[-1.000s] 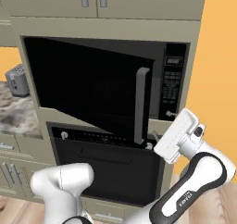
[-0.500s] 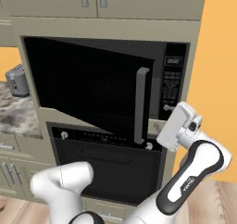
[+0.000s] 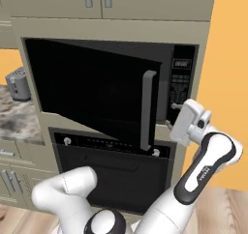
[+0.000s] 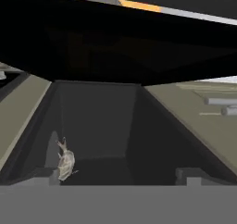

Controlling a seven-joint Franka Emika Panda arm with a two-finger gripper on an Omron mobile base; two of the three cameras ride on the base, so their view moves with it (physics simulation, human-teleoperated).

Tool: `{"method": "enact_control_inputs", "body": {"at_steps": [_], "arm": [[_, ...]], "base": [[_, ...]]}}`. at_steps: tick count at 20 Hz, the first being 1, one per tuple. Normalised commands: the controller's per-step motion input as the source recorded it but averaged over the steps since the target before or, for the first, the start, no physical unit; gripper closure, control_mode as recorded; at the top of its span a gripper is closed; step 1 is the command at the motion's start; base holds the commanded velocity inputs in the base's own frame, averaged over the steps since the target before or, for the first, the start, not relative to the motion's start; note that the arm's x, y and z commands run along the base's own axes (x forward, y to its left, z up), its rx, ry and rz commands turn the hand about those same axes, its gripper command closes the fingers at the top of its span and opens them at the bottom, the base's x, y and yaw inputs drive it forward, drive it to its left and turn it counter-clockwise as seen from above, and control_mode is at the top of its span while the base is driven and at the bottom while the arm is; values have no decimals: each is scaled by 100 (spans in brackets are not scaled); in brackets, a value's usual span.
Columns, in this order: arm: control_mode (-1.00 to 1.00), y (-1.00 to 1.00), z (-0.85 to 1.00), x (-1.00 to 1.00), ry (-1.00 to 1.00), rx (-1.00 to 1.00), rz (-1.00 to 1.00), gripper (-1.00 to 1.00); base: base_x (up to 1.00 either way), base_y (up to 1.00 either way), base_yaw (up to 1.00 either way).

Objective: Open the microwave door.

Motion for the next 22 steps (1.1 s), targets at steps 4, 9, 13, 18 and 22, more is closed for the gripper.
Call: {"method": "enact_control_inputs", "body": {"at_steps": [4, 9, 13, 18, 22], "arm": [[-100, 2, 0, 14, 0, -11, 0, -100], [-100, 20, 0, 0, 1, -13, 0, -100], [-100, 50, 0, -4, 8, -15, 0, -100], [-100, 52, 0, -40, 9, -9, 1, -100], [-100, 28, 0, -96, 7, 0, 8, -100]], "base": [[0, 0, 0], [0, 0, 0], [0, 0, 0], [0, 0, 0], [0, 0, 0]]}}
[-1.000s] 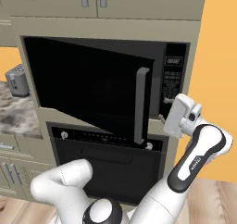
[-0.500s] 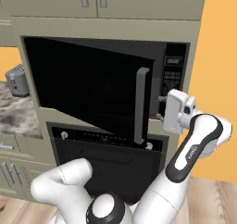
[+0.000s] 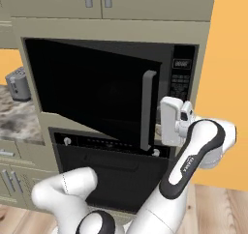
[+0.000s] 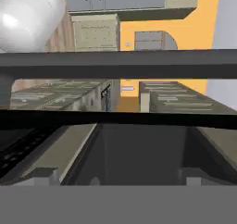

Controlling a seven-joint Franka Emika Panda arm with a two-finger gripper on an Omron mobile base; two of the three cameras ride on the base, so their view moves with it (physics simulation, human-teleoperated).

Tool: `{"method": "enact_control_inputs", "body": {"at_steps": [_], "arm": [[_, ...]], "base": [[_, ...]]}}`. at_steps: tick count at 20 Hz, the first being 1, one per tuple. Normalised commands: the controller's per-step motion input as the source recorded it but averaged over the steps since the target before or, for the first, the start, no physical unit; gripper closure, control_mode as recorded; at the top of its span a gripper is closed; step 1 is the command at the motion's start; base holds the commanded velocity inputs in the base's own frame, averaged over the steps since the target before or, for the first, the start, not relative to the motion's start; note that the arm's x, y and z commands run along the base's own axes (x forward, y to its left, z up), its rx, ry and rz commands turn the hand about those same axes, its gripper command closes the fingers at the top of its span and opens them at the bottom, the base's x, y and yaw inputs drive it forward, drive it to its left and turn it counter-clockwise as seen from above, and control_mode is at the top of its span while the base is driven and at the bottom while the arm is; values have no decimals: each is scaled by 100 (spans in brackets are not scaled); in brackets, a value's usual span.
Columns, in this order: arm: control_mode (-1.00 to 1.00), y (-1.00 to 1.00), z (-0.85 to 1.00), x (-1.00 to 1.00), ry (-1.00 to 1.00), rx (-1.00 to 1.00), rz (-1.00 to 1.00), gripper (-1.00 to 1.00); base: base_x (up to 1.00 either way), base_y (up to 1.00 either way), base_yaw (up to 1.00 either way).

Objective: Open the microwave door.

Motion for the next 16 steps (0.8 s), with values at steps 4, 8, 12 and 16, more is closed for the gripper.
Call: {"method": "enact_control_inputs", "body": {"at_steps": [4, 8, 12, 16], "arm": [[-100, 43, 0, -100, 10, 0, 12, -100], [-100, 85, 0, -64, 14, 0, 15, -100], [-100, 100, 0, -46, 15, 0, 18, -100], [-100, 100, 0, -61, 11, 0, 21, -100]], "base": [[0, 0, 0], [0, 0, 0], [0, 0, 0], [0, 0, 0]]}}
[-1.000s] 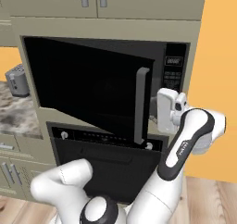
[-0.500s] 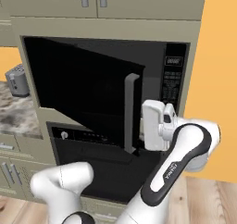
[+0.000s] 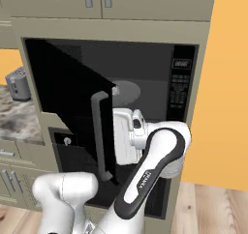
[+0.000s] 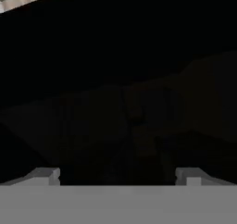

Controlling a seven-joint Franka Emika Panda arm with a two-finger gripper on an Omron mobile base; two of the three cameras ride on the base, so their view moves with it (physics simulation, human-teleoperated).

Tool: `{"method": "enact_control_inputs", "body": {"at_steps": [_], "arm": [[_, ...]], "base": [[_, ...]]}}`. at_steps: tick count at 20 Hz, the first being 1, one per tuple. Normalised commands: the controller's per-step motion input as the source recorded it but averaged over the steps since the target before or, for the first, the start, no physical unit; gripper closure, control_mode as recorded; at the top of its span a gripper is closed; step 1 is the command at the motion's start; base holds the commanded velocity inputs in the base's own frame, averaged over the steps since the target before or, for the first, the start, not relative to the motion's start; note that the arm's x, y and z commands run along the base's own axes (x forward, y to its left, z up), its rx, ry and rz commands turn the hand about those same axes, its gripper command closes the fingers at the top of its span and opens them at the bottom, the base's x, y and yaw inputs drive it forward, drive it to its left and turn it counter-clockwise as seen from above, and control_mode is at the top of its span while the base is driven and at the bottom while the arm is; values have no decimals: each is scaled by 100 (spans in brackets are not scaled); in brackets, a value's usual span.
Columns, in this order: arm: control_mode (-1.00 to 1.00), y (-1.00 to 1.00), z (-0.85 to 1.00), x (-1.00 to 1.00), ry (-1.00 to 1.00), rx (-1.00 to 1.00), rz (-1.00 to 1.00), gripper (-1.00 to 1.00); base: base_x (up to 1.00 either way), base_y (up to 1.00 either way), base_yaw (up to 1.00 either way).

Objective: Open the microwave door.

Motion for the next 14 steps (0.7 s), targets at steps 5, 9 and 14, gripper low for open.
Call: {"method": "enact_control_inputs", "body": {"at_steps": [5, 9, 14], "arm": [[-100, 97, 0, -84, 7, 0, 24, -100], [-100, 95, 0, -94, 4, 0, 24, -100], [-100, 94, 0, -100, 1, 0, 23, -100]], "base": [[0, 0, 0], [0, 0, 0], [0, 0, 0]]}}
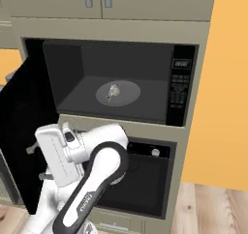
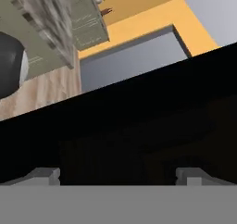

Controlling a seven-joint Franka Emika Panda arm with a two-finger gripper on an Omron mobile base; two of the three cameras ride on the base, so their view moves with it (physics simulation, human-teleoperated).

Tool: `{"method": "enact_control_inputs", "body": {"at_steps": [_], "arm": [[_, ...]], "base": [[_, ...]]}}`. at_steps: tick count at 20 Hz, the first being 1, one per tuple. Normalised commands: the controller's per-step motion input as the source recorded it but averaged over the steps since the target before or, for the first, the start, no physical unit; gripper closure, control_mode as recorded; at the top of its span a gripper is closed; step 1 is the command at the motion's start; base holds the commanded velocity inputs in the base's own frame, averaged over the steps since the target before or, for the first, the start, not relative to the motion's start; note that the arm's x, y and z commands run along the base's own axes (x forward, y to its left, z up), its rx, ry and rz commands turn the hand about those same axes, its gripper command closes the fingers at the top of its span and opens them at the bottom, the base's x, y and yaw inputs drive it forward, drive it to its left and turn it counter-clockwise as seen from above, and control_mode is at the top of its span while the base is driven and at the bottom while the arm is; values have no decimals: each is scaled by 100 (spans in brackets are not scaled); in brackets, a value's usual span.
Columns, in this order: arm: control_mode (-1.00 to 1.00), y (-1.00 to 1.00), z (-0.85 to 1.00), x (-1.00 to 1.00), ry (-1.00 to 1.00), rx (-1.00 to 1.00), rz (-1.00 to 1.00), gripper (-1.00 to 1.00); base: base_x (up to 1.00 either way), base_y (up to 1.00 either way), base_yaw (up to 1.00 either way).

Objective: Open the microwave door.

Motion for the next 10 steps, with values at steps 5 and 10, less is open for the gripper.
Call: {"method": "enact_control_inputs", "body": {"at_steps": [5, 10], "arm": [[-100, 99, 0, -94, 0, 2, 19, -100], [-100, 100, 0, -70, 0, 4, 14, -100]], "base": [[0, 0, 0], [0, 0, 0]]}}
